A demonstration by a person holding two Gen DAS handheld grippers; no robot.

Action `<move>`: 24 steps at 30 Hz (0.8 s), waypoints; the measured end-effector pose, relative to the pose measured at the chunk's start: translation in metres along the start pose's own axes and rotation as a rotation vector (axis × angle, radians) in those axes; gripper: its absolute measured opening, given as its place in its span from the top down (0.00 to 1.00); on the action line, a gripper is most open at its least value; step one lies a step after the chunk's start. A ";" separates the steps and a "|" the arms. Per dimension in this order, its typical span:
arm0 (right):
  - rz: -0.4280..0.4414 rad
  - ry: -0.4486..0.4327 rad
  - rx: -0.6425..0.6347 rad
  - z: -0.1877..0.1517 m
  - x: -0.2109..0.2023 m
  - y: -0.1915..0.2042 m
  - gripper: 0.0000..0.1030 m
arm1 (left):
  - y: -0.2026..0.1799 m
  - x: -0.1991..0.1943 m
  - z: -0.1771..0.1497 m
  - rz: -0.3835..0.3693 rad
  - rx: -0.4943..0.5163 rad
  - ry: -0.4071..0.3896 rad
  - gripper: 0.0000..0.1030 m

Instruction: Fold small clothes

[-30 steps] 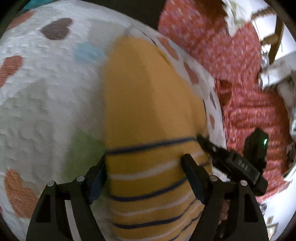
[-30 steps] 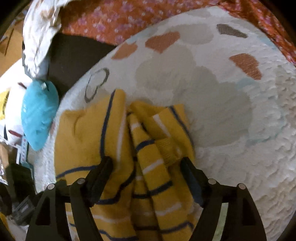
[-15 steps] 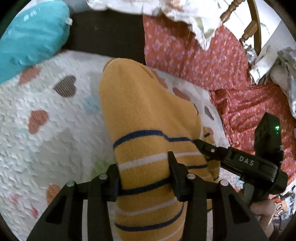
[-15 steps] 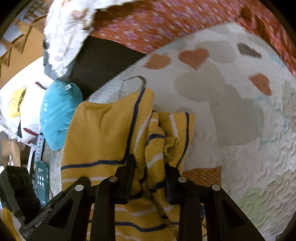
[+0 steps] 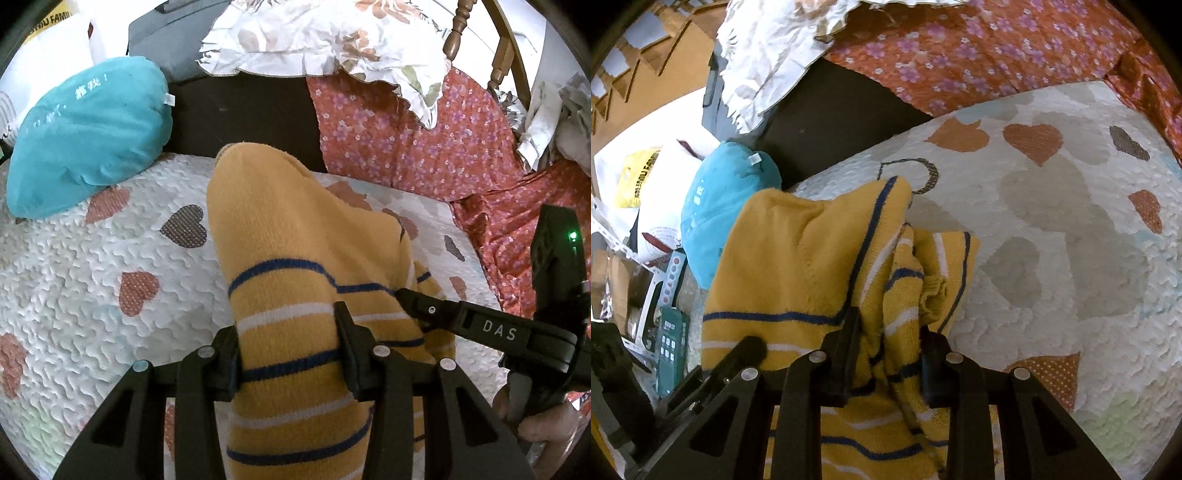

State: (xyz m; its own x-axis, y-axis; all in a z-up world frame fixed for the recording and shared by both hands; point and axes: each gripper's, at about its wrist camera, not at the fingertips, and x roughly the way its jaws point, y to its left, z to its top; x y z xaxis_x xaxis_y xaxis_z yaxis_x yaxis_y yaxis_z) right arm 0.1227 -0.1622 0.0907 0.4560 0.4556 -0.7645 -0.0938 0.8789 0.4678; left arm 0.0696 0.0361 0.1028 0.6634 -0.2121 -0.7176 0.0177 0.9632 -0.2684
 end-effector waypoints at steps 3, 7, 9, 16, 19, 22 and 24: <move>-0.008 -0.006 -0.015 0.000 0.000 0.003 0.72 | 0.001 0.001 -0.001 -0.001 0.002 0.004 0.60; -0.008 -0.008 -0.009 0.000 0.000 0.001 0.72 | -0.001 0.002 -0.001 -0.001 0.012 0.005 0.60; -0.010 -0.008 -0.007 -0.001 0.000 0.000 0.72 | -0.003 0.002 -0.002 0.006 0.020 0.003 0.60; -0.013 -0.014 -0.010 -0.001 0.000 0.001 0.72 | -0.003 0.004 -0.003 0.007 0.022 0.008 0.60; -0.021 -0.017 -0.016 -0.002 0.000 0.002 0.72 | -0.004 0.007 -0.004 0.009 0.022 0.017 0.60; -0.024 -0.020 -0.014 -0.002 0.000 0.002 0.73 | -0.002 0.013 -0.004 0.009 0.013 0.032 0.60; -0.028 -0.018 -0.012 -0.001 0.001 0.001 0.73 | -0.001 0.017 -0.004 0.009 0.006 0.042 0.60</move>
State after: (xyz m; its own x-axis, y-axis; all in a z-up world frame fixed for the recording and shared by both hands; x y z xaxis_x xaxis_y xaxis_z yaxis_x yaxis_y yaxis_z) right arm 0.1220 -0.1602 0.0896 0.4748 0.4282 -0.7689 -0.0917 0.8930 0.4407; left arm 0.0783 0.0311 0.0880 0.6317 -0.2103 -0.7462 0.0168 0.9660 -0.2580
